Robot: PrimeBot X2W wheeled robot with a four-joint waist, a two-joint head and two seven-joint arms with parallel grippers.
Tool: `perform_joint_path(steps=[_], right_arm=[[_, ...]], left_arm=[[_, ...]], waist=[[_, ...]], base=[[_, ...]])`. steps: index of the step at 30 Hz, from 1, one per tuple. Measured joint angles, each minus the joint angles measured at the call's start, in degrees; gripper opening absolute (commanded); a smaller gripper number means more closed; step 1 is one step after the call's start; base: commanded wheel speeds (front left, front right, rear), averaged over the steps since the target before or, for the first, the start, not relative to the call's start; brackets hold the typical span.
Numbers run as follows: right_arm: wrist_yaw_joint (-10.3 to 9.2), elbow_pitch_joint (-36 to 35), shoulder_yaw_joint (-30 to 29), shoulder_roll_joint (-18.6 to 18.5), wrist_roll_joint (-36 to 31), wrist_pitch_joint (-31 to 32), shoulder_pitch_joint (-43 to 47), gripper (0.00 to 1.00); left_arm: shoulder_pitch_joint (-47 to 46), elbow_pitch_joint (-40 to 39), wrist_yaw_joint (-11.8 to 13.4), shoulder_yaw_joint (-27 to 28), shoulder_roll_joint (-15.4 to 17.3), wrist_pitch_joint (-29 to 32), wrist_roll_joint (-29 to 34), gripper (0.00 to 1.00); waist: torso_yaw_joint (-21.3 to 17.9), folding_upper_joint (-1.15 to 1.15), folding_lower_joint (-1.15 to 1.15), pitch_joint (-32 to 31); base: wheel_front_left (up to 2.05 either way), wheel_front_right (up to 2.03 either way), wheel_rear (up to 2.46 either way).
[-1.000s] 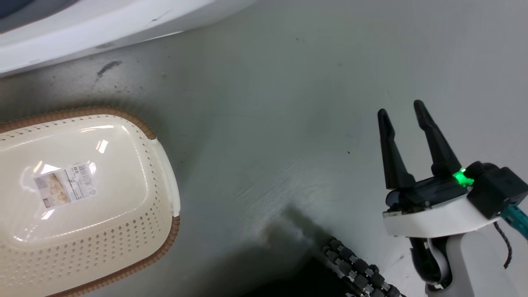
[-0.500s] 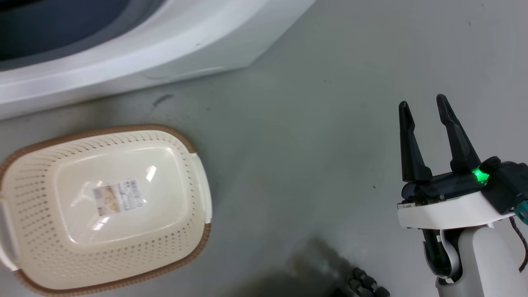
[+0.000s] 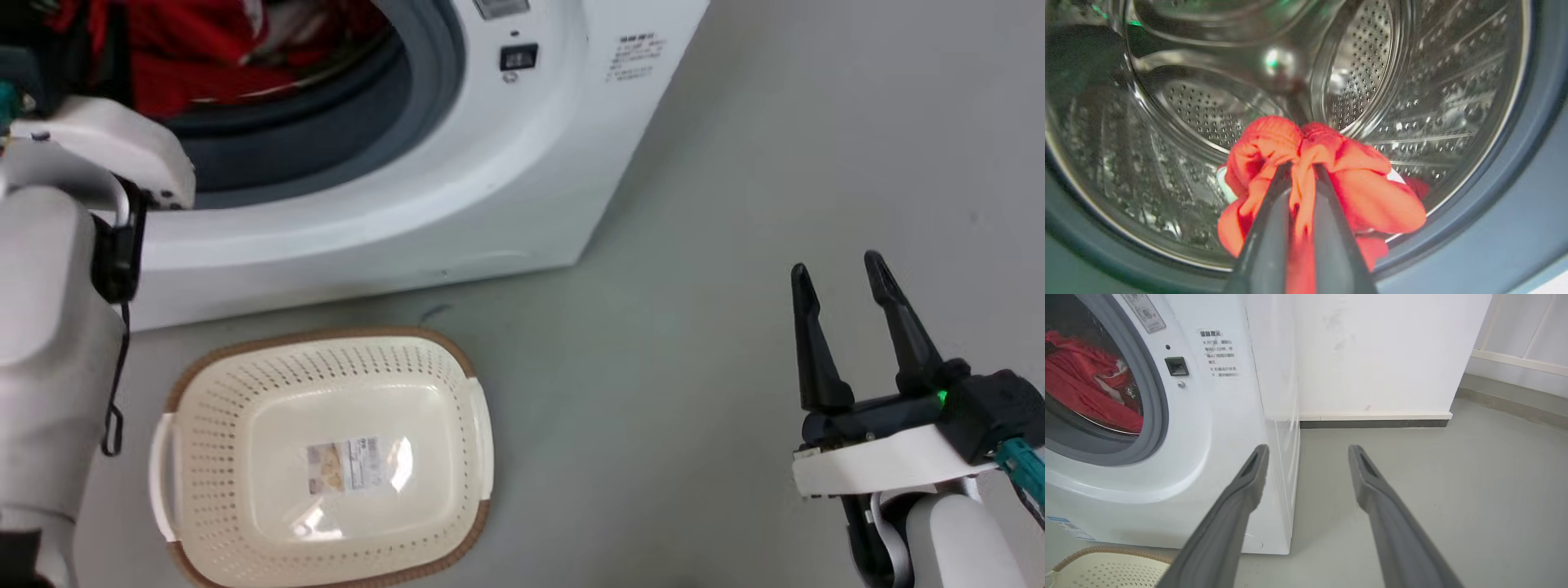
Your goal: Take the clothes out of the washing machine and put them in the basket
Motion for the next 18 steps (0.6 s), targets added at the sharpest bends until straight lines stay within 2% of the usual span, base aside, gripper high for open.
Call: perform_joint_path(steps=[4,10,18], right_arm=[[-0.01,0.37,-0.66,-0.02,-0.65,0.00,1.18,1.00],[-0.01,0.92,-0.79,-0.02,-1.22,0.00,2.48,1.00],[-0.01,1.47,-1.22,-0.02,-1.90,0.00,4.63,1.00]], left_arm=[[6.91,-9.37,1.01,3.19,-0.81,-0.09,1.72,0.00],[16.52,-21.12,1.12,7.34,-2.64,-0.16,4.00,0.00],[27.60,-29.83,0.37,10.13,-4.55,-0.16,5.01,0.00]], waist=[[1.53,0.00,-0.01,-3.73],[4.05,0.00,-0.01,-8.30],[7.31,0.00,0.00,-12.71]], base=[[0.00,0.00,0.00],[0.00,0.00,0.00],[0.00,0.00,0.00]])
